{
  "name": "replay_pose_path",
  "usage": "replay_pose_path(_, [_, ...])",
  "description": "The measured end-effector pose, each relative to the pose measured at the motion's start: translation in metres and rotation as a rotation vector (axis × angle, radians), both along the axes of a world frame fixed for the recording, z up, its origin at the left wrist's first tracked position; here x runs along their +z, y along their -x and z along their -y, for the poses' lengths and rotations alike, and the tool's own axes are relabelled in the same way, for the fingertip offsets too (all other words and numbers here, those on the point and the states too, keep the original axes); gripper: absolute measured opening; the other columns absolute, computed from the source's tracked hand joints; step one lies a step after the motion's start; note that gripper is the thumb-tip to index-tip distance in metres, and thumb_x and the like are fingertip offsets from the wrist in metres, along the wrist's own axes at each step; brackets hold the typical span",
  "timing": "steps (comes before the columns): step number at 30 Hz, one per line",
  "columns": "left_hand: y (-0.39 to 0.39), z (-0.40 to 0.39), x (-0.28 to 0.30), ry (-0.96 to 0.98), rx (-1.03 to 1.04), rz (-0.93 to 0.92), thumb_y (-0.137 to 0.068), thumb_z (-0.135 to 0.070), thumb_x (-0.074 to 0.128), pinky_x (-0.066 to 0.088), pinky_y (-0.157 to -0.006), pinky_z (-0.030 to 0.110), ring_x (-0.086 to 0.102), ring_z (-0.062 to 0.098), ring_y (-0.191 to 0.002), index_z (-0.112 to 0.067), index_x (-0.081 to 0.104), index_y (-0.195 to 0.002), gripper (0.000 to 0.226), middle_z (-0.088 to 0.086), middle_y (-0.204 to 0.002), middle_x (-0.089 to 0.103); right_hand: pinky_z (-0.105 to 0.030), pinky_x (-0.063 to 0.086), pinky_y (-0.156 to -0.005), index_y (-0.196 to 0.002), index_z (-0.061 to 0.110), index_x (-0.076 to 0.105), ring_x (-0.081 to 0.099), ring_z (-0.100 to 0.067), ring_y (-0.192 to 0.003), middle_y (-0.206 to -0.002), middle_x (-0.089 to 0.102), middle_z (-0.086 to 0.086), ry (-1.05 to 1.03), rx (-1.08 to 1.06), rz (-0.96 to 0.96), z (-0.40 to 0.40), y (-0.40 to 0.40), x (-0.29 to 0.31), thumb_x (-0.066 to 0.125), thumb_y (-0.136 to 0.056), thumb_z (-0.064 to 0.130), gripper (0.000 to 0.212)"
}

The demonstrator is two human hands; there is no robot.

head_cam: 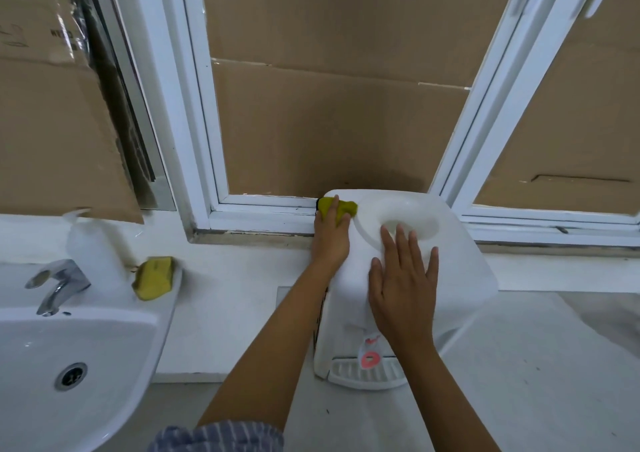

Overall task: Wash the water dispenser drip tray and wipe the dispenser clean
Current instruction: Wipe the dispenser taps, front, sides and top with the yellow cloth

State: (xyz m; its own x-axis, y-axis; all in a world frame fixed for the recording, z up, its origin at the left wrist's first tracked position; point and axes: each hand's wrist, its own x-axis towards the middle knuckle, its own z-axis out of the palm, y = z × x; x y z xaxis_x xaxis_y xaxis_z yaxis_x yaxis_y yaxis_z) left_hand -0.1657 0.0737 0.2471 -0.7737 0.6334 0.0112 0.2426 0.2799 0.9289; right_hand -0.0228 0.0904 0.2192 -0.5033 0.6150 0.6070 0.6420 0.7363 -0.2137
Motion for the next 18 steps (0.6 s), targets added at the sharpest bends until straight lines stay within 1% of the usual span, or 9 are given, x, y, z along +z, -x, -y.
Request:
replay_pose_path(2, [0.003, 0.000, 0.000, -0.037, -0.018, 0.044, -0.103, -0.040, 0.032, 0.027, -0.116, 0.049, 0.027, 0.029, -0.144, -0.033, 0.021, -0.152, 0.051, 0.009, -0.158, 0.023, -0.050, 0.015, -0.121, -0.147, 0.019, 0.041, 0.035, -0.026, -0.143, -0.153, 0.041, -0.007, -0.004, 0.002, -0.007, 0.000, -0.001, 0.000, 0.034, -0.099, 0.039, 0.053])
replay_pose_path(5, [-0.004, 0.008, -0.002, -0.060, -0.059, 0.073, -0.103, -0.039, 0.031, 0.023, -0.118, 0.047, 0.023, 0.029, -0.145, -0.034, 0.016, -0.153, 0.052, 0.009, -0.160, 0.016, -0.051, 0.020, -0.120, -0.146, 0.018, 0.043, 0.037, -0.027, -0.142, -0.151, 0.043, -0.008, -0.008, -0.004, -0.014, 0.001, -0.001, 0.002, 0.030, -0.099, 0.040, 0.054])
replay_pose_path(8, [-0.026, 0.021, -0.011, 0.034, -0.056, -0.070, -0.104, -0.040, 0.027, 0.025, -0.117, 0.046, 0.021, 0.029, -0.146, -0.036, 0.006, -0.153, 0.054, 0.006, -0.162, 0.006, -0.053, 0.023, -0.119, -0.146, 0.018, 0.044, 0.037, -0.027, -0.142, -0.151, 0.043, -0.008, -0.006, -0.011, -0.011, 0.003, 0.000, 0.003, 0.027, -0.099, 0.041, 0.055])
replay_pose_path(10, [-0.036, 0.027, -0.013, 0.062, -0.028, -0.157, -0.104, -0.039, 0.027, 0.027, -0.115, 0.043, 0.020, 0.027, -0.147, -0.035, 0.005, -0.153, 0.054, 0.003, -0.162, 0.002, -0.053, 0.024, -0.118, -0.145, 0.017, 0.046, 0.038, -0.028, -0.141, -0.150, 0.044, -0.008, -0.013, -0.015, -0.018, 0.004, 0.001, 0.003, 0.027, -0.099, 0.041, 0.054])
replay_pose_path(12, [-0.033, 0.024, -0.012, 0.078, -0.018, -0.161, -0.104, -0.037, 0.028, 0.027, -0.115, 0.041, 0.021, 0.027, -0.146, -0.035, 0.008, -0.153, 0.052, 0.004, -0.162, 0.003, -0.053, 0.025, -0.118, -0.144, 0.017, 0.047, 0.040, -0.028, -0.140, -0.149, 0.046, -0.008, -0.017, -0.017, -0.022, 0.005, 0.001, 0.003, 0.027, -0.099, 0.041, 0.054])
replay_pose_path(14, [-0.023, 0.016, -0.009, 0.095, -0.024, -0.148, -0.104, -0.037, 0.028, 0.027, -0.115, 0.041, 0.022, 0.028, -0.146, -0.035, 0.013, -0.152, 0.050, 0.004, -0.162, 0.005, -0.053, 0.025, -0.118, -0.144, 0.018, 0.047, 0.041, -0.028, -0.140, -0.148, 0.047, -0.008, -0.015, -0.018, -0.023, 0.005, 0.001, 0.003, 0.028, -0.099, 0.040, 0.054])
replay_pose_path(18, [-0.001, -0.002, -0.002, 0.056, -0.032, -0.104, -0.104, -0.037, 0.031, 0.026, -0.116, 0.044, 0.024, 0.027, -0.145, -0.035, 0.030, -0.148, 0.044, 0.003, -0.161, 0.011, -0.050, 0.020, -0.120, -0.145, 0.018, 0.045, 0.039, -0.026, -0.141, -0.150, 0.045, -0.007, -0.006, -0.016, -0.005, 0.004, -0.001, 0.003, 0.029, -0.100, 0.040, 0.053])
